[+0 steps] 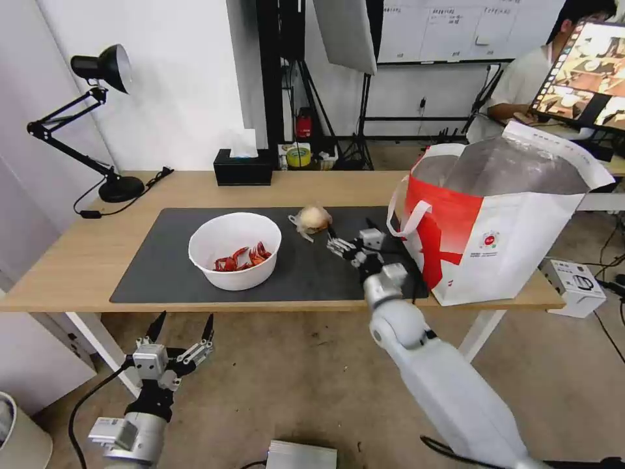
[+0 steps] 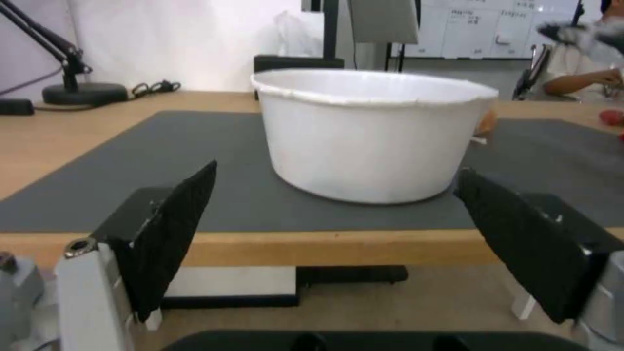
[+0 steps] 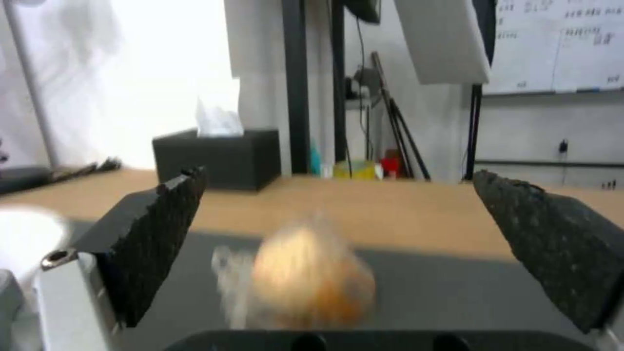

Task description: Pick up the trash from the table and place it into the takeout bag.

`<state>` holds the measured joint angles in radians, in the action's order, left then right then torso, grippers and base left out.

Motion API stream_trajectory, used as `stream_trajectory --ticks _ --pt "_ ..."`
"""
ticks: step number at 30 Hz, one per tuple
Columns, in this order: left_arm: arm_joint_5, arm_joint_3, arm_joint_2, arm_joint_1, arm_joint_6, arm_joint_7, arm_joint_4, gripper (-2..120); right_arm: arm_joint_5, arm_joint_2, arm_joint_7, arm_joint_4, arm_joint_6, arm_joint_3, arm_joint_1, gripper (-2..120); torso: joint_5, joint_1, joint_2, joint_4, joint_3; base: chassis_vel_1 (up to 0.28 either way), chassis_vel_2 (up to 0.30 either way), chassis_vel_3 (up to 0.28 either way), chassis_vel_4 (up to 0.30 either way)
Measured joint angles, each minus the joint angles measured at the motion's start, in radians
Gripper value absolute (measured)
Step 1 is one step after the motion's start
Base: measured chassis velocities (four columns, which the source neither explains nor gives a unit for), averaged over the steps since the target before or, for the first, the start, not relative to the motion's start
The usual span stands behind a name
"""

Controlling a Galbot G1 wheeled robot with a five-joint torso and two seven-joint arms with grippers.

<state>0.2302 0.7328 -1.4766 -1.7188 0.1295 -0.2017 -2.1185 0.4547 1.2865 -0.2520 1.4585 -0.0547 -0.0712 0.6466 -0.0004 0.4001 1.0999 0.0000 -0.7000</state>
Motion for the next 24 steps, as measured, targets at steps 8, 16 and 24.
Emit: stream_trajectory --ticks 8,16,24 --pt "0.0 0.0 0.004 0.023 -0.004 0.0 0.034 100 0.01 0.062 -0.03 -0.185 0.077 -0.055 -0.178 100 0.0001 0.0 0.0 0.0001 0.0 0.0 0.0 0.0 0.0" --pt "-0.004 -0.008 0.014 0.037 -0.016 0.0 0.038 100 0.028 0.131 -0.049 -0.333 0.176 -0.073 -0.277 100 0.0003 0.0 0.0 0.0 0.0 0.0 0.0 0.0 0.0" --pt "-0.004 -0.006 0.02 0.037 -0.019 0.0 0.036 100 0.088 0.218 -0.032 -0.472 0.213 -0.076 -0.365 100 0.0002 0.0 0.0 0.0 0.0 0.0 0.0 0.0 0.0"
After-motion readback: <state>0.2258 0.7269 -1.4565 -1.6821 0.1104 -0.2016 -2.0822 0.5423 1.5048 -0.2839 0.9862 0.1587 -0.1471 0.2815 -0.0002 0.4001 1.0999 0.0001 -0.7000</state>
